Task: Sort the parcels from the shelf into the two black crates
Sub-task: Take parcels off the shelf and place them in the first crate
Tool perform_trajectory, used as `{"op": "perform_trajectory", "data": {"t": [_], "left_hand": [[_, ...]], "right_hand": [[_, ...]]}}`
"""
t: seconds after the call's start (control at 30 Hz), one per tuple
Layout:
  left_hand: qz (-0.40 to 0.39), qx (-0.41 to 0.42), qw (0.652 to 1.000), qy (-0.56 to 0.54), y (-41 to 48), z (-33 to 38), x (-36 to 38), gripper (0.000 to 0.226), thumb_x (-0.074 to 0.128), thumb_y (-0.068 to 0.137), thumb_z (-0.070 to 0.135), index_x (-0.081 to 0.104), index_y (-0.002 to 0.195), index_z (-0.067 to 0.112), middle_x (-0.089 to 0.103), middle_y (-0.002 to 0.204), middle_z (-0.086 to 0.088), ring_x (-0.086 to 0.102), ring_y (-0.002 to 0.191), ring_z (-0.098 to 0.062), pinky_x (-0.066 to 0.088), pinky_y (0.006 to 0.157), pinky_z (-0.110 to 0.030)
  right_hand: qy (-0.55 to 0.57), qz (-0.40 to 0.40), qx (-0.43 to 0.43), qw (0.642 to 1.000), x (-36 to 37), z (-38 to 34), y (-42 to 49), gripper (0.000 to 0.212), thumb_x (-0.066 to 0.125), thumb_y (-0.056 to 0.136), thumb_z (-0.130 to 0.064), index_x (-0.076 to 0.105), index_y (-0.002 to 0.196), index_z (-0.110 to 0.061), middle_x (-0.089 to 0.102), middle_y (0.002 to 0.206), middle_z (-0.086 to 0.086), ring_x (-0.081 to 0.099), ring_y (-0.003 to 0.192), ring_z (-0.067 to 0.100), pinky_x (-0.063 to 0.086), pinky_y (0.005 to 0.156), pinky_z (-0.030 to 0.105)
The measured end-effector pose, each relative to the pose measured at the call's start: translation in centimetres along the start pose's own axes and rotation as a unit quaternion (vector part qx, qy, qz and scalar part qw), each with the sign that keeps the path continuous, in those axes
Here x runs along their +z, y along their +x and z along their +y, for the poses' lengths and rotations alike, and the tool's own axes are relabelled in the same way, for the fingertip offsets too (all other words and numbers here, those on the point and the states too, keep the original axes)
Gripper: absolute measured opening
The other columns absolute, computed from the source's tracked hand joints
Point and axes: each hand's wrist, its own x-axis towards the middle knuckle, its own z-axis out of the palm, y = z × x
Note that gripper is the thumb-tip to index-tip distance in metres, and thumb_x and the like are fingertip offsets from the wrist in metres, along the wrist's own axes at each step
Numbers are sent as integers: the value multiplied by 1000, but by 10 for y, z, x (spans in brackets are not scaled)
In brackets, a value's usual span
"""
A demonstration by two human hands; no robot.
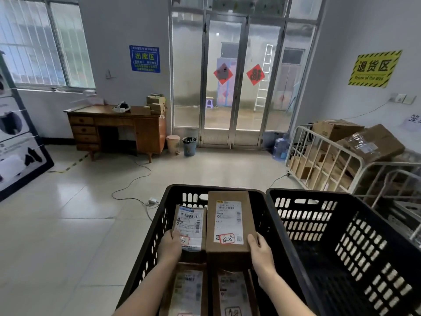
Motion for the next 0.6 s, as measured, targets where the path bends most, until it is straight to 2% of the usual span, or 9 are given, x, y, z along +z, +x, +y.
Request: {"op": "perform_trajectory", "data": {"t": [0.07,0.2,0.3,0.4,0.6], "left_hand": [[9,-19,1000,-3,10,-4,9,37,32,101,21,56,116,-3,62,117,-21,57,105,-33,36,74,-28],[35,-50,998,16,24,-14,21,39,29,102,25,55,117,0,61,116,-19,53,91,-27,34,74,-29],[57,-55,997,21,31,-22,23,40,28,101,26,56,115,0,61,114,-20,55,92,-29,37,74,-31],[73,-48,996,18,34,-24,22,39,28,101,25,56,115,2,62,111,-18,51,85,-25,37,72,-30],[54,-51,997,23,41,-26,24,39,27,101,24,54,118,2,60,116,-19,56,104,-33,38,77,-30]], "right_hand": [[-12,14,18,1000,4,6,13,40,39,98,-32,43,134,-15,63,103,5,61,92,17,50,75,32],[-29,37,33,998,6,12,26,39,38,99,-33,44,132,-14,63,99,4,60,85,15,47,65,28],[-44,41,45,997,9,15,28,38,38,98,-34,45,131,-16,63,100,4,60,86,16,48,70,31],[-66,39,46,996,11,16,25,36,39,98,-34,48,129,-17,62,99,2,59,87,15,48,74,32],[-82,33,70,994,11,8,34,30,39,98,-30,55,121,-18,62,96,2,57,87,17,46,72,30]]}}
